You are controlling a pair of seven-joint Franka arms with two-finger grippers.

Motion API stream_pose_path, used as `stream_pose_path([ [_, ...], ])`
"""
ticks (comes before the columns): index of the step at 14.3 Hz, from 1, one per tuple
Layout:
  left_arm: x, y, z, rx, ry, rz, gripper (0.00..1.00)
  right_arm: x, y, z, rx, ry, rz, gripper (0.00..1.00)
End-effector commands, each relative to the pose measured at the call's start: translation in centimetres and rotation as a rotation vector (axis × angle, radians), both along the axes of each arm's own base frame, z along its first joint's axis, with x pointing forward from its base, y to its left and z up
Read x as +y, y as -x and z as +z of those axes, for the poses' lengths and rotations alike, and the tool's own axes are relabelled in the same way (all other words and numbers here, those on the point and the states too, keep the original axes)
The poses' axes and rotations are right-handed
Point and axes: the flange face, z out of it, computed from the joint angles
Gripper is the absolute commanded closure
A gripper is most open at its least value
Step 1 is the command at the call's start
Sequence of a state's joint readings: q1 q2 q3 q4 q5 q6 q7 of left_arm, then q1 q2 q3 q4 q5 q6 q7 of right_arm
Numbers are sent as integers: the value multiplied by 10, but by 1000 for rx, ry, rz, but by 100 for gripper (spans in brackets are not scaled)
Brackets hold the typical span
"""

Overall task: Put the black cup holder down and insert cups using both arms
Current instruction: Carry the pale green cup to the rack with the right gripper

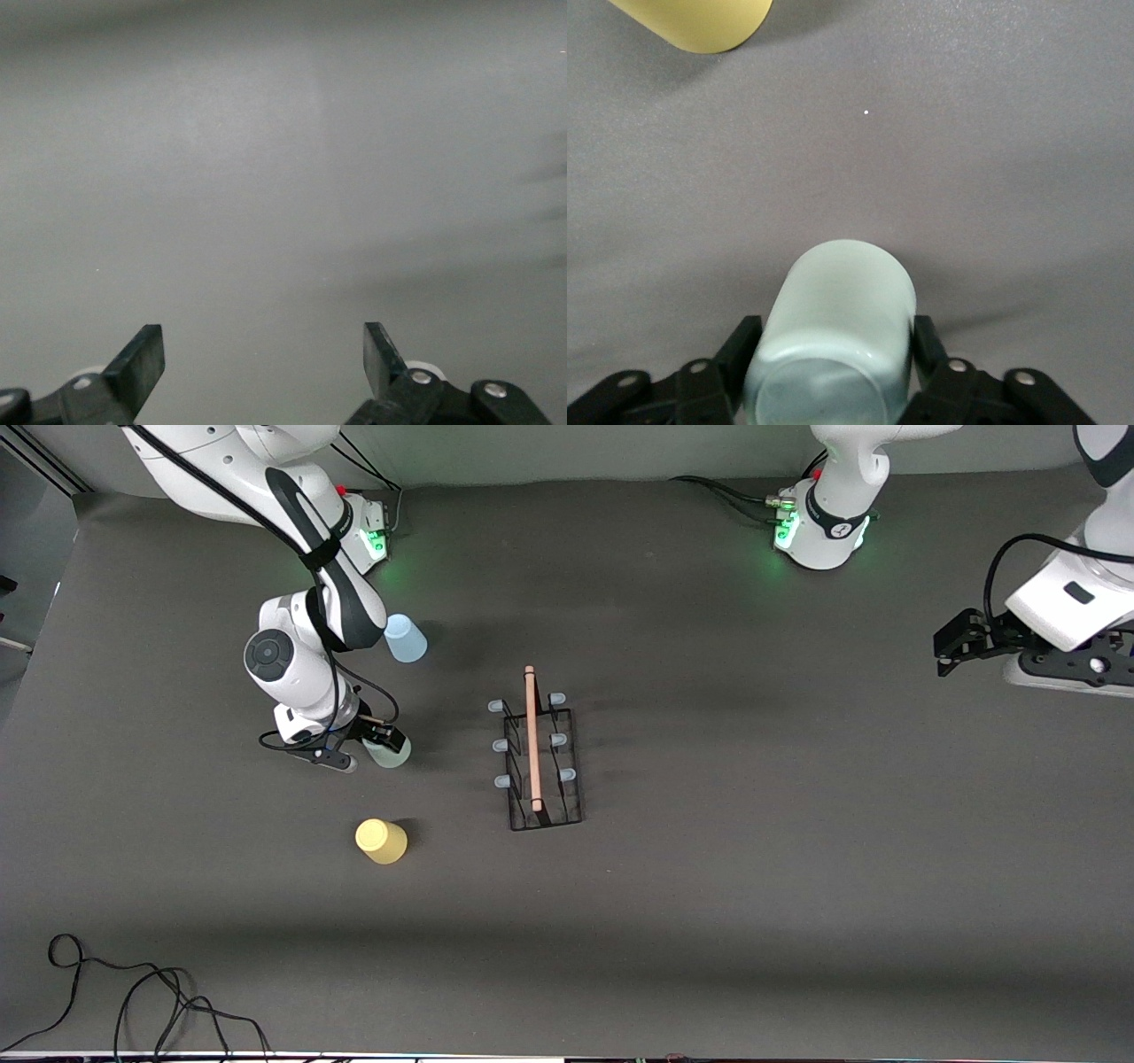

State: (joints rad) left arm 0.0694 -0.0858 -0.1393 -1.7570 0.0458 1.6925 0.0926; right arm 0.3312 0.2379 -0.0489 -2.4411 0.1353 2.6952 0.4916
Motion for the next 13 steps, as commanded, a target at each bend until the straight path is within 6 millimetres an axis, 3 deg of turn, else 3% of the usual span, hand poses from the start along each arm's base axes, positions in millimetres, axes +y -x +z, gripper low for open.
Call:
stream_pose_path([
  [1,36,-13,-11,-34,2,27,0,2,1,12,-14,-12,-26,100],
  [3,39,-23,-25,-31,17,35,0,4,0,38,-9,-24,-22,100],
  [8,34,-21,-26,-12,16,19,0,16,-8,133,75,-47,-84,100],
  [9,34,-21,-26,-12,16,17,0,28,-10,149,80,-48,-109,100],
  [12,36,-27,-26,-18,51,30,0,99,-10,184,67,-59,-185,100],
  [13,38,-31,-29,-15,62,37,0,123,-5,188,64,-62,-208,100],
])
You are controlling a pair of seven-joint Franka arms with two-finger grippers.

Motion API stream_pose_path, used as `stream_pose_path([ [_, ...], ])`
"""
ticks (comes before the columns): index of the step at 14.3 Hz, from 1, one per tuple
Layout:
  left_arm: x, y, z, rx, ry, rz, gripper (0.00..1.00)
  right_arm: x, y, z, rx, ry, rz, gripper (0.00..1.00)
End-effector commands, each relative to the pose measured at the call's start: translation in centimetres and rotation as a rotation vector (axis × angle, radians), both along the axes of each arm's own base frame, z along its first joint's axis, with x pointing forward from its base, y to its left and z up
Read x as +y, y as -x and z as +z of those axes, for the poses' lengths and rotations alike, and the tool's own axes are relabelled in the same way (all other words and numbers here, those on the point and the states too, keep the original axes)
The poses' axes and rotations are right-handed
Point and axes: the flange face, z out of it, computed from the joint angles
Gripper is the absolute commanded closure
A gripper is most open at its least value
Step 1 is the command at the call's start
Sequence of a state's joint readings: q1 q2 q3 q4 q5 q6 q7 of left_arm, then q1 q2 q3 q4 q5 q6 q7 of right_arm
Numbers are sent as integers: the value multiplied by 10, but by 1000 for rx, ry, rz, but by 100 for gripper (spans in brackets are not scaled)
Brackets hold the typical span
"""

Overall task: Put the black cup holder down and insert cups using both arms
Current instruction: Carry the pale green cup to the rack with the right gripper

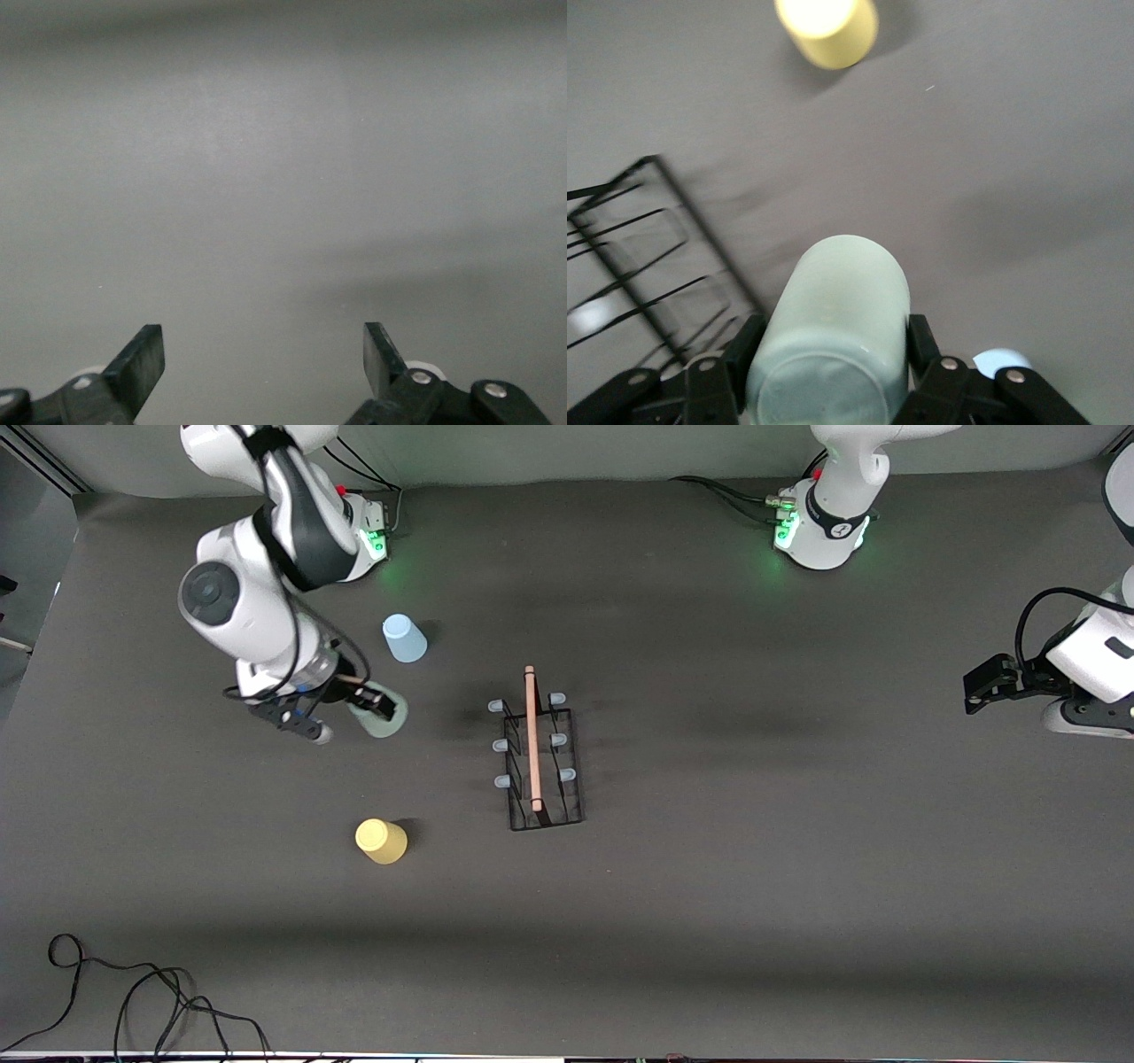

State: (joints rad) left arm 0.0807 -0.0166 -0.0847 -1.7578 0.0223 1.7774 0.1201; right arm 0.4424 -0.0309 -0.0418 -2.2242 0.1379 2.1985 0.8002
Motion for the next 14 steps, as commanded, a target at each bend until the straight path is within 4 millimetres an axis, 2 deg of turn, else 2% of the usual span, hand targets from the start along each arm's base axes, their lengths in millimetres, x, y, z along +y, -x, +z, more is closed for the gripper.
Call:
stream_pose_path([
  [1,3,-5,1,-10,29,0,0,70,7,13,7,-10,-73,100],
  [4,5,-7,-4,-4,29,5,0,111,12,18,3,-17,-131,100],
  [7,12,-9,-8,2,31,17,0,144,17,3,4,-10,-152,100],
  [9,21,-11,-7,-15,31,31,0,148,15,-11,-5,-5,-153,100],
  [14,22,-11,-9,-11,48,37,0,161,16,-49,1,11,-149,100],
])
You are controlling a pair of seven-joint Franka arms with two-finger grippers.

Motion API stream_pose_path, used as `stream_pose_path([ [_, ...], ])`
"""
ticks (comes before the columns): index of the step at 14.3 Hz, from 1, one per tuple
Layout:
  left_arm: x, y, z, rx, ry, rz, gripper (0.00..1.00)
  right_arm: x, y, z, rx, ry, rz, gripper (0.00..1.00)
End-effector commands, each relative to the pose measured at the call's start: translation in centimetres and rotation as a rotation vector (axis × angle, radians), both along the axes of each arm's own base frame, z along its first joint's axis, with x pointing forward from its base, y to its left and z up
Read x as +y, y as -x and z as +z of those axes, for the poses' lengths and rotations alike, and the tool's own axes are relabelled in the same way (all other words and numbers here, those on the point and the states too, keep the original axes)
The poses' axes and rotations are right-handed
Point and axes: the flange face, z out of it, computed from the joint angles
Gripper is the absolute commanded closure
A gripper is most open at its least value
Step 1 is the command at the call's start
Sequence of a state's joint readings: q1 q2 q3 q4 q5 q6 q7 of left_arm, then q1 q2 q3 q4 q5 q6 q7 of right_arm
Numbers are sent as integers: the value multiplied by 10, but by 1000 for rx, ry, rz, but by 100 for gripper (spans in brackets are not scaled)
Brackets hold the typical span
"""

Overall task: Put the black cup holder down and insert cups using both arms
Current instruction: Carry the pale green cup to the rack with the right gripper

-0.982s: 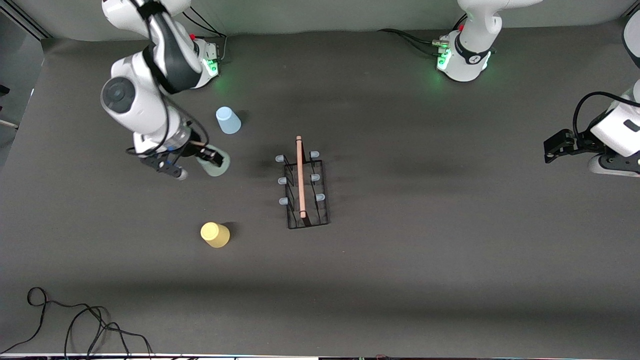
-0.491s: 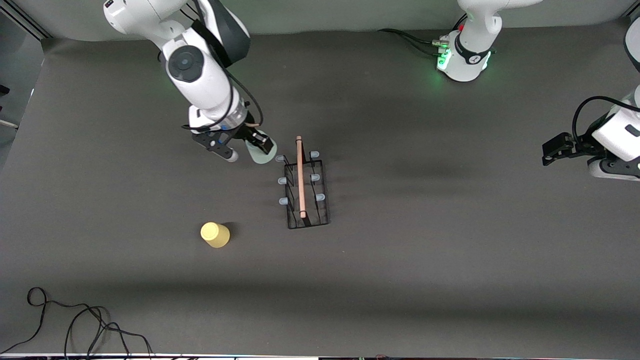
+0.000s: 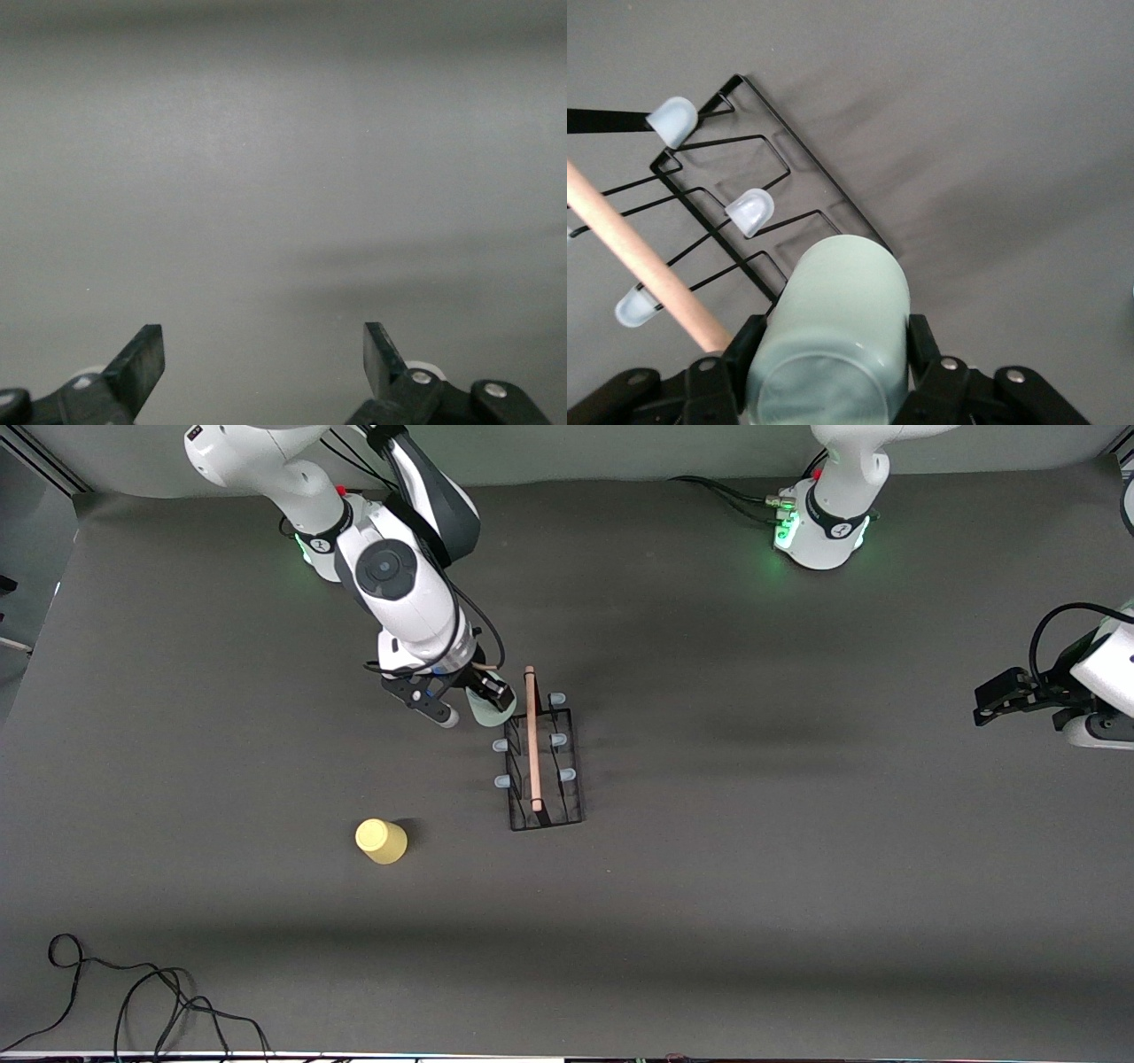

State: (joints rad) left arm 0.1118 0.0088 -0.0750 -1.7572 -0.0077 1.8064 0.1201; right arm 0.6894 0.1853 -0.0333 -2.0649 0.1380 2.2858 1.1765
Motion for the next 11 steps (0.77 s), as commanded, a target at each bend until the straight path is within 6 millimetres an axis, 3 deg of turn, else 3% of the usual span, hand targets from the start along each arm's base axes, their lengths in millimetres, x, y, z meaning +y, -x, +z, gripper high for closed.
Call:
stream_pose_path([
  [1,1,-3,2,-6,16,-9,0,12,-4,-14,0,7,-21,74],
  [2,1,-3,1,-5,16,-9,0,12,-5,-16,2,9,-24,18],
  [3,1,-3,-1,0,17,-9,0,13,-5,-16,-3,6,-25,0],
  [8,0,-3,-1,6,19,-8,0,8,-18,22,-17,-10,-25,0],
  [11,0,-2,-2,10,20,-8,0,-26,-48,64,51,42,40,0],
])
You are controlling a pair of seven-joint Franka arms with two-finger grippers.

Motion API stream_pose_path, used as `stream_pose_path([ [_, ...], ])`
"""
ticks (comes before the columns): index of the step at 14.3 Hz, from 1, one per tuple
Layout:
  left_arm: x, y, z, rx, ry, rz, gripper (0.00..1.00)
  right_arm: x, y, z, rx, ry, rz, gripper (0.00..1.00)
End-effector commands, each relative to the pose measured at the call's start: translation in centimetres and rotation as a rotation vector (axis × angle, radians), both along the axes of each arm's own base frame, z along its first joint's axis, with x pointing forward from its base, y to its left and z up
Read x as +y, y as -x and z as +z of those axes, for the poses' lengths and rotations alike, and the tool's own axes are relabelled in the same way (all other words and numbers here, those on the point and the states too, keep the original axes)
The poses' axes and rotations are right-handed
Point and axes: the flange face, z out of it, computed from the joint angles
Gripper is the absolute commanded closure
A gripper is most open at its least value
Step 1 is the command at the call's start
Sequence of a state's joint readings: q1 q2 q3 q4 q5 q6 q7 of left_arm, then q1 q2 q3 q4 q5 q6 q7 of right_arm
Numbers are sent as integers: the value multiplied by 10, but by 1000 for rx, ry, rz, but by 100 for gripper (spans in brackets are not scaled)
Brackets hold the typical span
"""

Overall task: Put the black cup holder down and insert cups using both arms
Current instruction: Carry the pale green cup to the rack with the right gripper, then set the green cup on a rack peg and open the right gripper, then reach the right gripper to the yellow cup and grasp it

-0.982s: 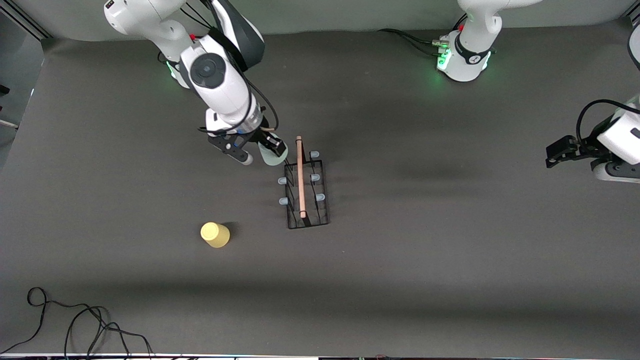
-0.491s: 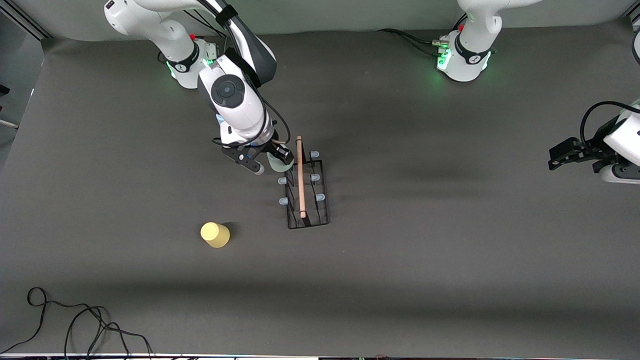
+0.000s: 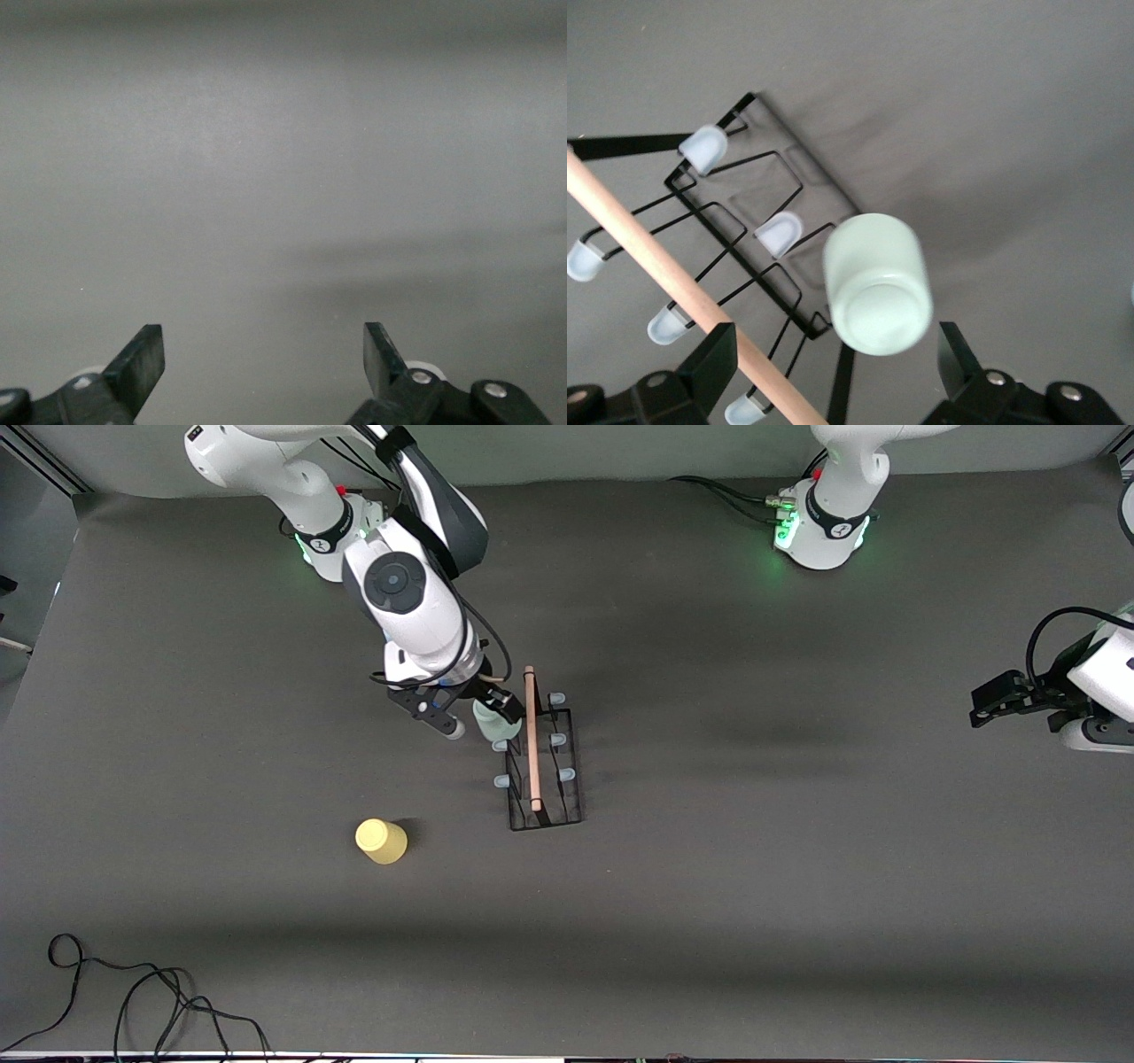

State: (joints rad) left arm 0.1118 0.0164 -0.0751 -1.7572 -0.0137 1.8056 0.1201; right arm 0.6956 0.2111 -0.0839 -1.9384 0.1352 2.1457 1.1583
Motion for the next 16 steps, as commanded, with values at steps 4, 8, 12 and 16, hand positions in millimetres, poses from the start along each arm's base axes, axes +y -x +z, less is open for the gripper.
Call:
stream_pose_path([
  [4,1,-1,2,2,14,-9,0,-97,-65,56,15,17,209,0],
  [8,0,-1,2,-3,13,-11,0,-166,-108,29,-22,-13,276,0],
  [12,0,-2,0,-3,14,-9,0,-218,-133,-26,-5,-24,307,0],
  [16,0,-2,-2,4,14,-9,0,-215,-146,-78,-38,-36,277,0],
])
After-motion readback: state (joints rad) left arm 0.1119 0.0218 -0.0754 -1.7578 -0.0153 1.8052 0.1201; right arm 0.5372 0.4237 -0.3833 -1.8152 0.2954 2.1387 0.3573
